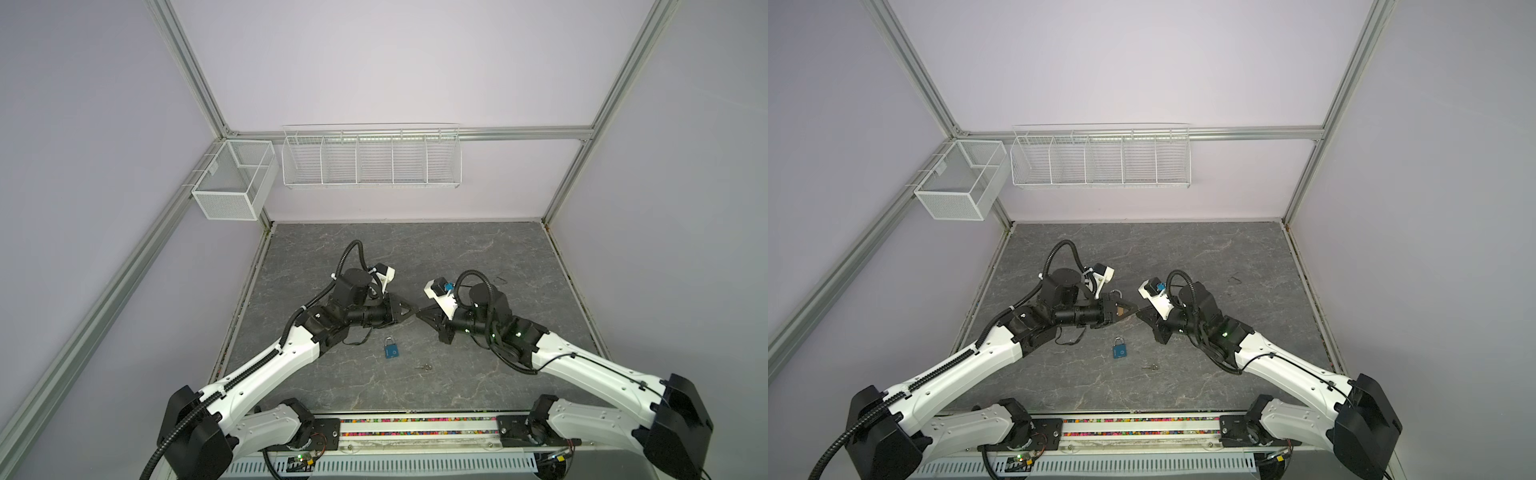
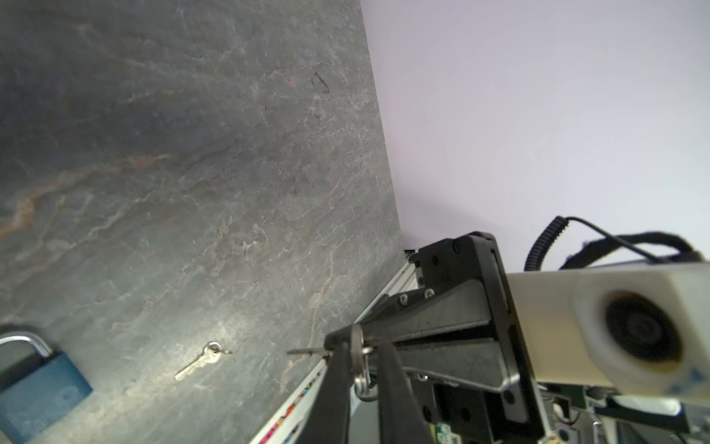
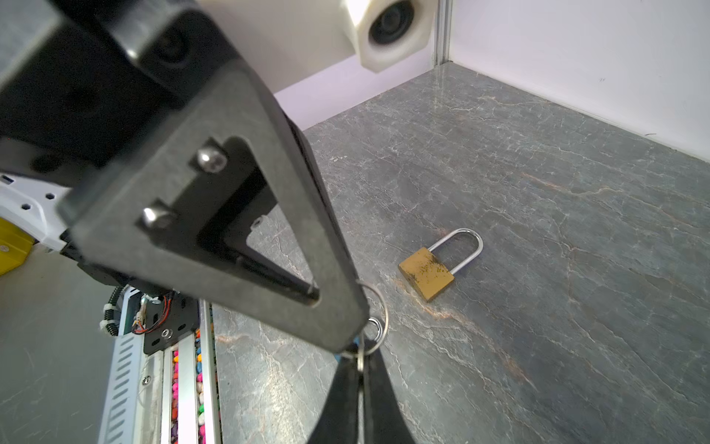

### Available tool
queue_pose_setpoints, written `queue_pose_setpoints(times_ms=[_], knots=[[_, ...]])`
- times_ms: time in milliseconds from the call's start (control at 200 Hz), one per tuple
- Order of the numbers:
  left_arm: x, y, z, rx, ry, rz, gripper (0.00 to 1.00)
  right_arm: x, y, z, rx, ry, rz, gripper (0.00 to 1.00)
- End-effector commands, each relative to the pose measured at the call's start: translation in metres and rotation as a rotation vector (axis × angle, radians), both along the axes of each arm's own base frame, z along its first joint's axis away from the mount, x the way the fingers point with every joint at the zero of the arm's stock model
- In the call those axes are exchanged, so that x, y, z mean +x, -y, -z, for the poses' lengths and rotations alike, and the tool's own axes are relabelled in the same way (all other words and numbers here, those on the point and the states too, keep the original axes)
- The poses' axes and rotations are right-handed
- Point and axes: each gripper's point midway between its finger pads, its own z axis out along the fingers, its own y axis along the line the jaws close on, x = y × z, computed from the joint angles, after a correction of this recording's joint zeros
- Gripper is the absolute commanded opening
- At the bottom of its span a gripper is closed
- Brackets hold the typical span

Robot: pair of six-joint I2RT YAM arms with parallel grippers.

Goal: Unlock with the key

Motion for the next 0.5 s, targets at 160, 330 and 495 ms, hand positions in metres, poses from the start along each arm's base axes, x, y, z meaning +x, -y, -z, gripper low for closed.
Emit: queue_pose_setpoints(times_ms=[160, 330, 495], knots=[[0.015, -0.019, -0.023, 0.068, 0.232, -0.062, 1.00, 0.013, 0.015, -0.018, 0.107, -0.018, 0.112, 0.06], [0.017, -0.026, -0.012, 0.107, 0.476, -0.043, 0.99, 0.020, 0.029, -0.034, 0.264, -0.138, 0.153, 0.06], [-0.015, -0.024, -0.036, 0.045, 0.895, 0.079, 1.00, 0.025, 0.038, -0.058, 0.446, -0.236, 0.141, 0.06]])
